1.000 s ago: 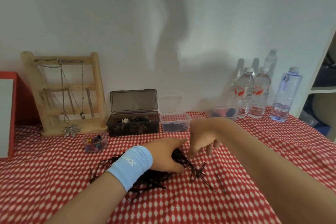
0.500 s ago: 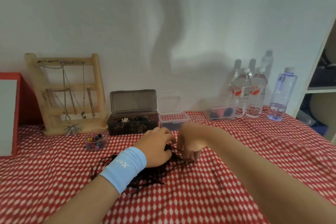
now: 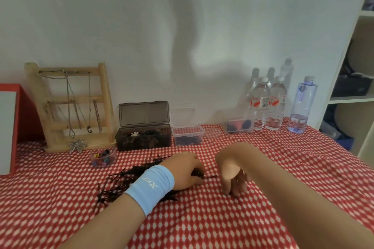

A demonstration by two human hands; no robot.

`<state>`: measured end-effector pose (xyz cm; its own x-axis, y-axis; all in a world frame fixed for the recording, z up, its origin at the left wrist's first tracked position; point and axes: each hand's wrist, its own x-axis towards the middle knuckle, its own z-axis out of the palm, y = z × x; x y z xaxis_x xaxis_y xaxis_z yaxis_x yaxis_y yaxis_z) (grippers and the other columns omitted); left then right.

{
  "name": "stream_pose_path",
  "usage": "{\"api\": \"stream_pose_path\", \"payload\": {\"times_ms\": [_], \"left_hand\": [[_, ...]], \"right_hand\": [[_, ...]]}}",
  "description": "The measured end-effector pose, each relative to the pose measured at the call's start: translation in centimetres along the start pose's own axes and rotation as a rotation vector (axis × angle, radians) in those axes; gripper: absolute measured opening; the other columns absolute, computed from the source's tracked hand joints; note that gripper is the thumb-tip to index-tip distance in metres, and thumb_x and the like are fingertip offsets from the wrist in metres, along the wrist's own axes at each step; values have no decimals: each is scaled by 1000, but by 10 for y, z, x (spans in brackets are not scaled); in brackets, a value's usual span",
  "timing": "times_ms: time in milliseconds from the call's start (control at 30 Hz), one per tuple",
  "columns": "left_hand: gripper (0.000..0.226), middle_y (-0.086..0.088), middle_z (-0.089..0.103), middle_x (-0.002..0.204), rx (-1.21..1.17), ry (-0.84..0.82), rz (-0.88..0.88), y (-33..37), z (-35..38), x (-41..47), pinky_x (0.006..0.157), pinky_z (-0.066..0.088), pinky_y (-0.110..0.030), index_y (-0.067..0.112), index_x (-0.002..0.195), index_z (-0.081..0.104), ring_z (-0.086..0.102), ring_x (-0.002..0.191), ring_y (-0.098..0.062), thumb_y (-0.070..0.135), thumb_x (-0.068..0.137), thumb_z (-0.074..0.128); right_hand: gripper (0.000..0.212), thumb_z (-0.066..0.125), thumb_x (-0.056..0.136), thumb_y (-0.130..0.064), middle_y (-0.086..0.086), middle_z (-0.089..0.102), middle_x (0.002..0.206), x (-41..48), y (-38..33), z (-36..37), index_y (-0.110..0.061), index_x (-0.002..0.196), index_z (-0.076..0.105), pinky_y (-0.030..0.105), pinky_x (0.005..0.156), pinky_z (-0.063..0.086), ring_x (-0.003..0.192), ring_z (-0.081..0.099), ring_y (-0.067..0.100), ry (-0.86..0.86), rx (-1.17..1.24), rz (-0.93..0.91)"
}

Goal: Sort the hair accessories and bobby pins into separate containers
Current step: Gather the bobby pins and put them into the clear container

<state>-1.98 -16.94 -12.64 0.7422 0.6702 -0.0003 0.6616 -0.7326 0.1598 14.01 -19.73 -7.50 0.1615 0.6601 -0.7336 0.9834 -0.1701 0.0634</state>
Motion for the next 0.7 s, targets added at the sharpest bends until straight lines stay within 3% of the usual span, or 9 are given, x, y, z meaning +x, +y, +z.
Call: {"api": "stream_pose_path", "payload": {"times_ms": [67,133,233,333,433,567,633,700], "left_hand": [[24,6,63,114,7,10,18,-7,-4,-2,95,50,-34,27,113,71,58,102,-16,35,93,62],[22,4,66,112,44,22,4,-16,-7,-5,92,50,-31,24,110,74,61,100,-17,31,93,61],[25,6,65,114,18,51,-20,-32,-11,-10,91,45,-23,26,114,73,60,103,-14,35,93,62],[23,14,61,114,-154,156,-74,-48,-12,-19,99,46,-26,31,111,73,56,105,-5,39,90,65],[10,19,61,104,-316,362,-99,-64,-12,-27,95,47,-24,37,93,72,58,100,1,29,88,68],[16,20,62,101,-411,499,-115,-74,-11,-33,86,44,-15,34,91,69,57,97,5,19,87,70],[20,18,57,112,-337,445,-146,-80,-11,-30,94,44,-23,33,105,65,53,105,2,27,86,70],[55,12,44,137,-217,228,-241,-84,-11,-28,110,37,-35,31,133,51,41,128,-8,47,84,68]], "right_hand": [[17,64,99,-24,4,75,91,6,-5,-3,-8,94,68,28,66,57,71,71,15,103,34,-76],[21,61,100,-24,4,75,90,6,-16,-7,-6,95,70,29,68,59,73,72,16,254,47,-176],[25,63,98,-27,4,77,100,4,-33,-15,-8,110,74,33,88,58,85,74,17,541,-63,-324],[27,63,98,-35,-1,73,109,12,-41,-17,-20,117,75,34,104,46,99,66,16,668,-96,-441],[26,63,98,-32,-3,74,114,18,-39,-17,-21,120,74,29,99,49,97,66,11,681,89,-561],[49,61,98,-38,-1,58,144,24,-35,-16,-22,143,55,32,107,41,128,56,18,651,66,-572],[78,66,89,-55,0,42,157,28,-38,-16,-24,154,38,41,115,34,140,44,24,527,64,-537],[103,72,75,-69,0,32,161,31,-43,-14,-28,158,28,47,116,31,145,35,28,440,12,-477]]}}
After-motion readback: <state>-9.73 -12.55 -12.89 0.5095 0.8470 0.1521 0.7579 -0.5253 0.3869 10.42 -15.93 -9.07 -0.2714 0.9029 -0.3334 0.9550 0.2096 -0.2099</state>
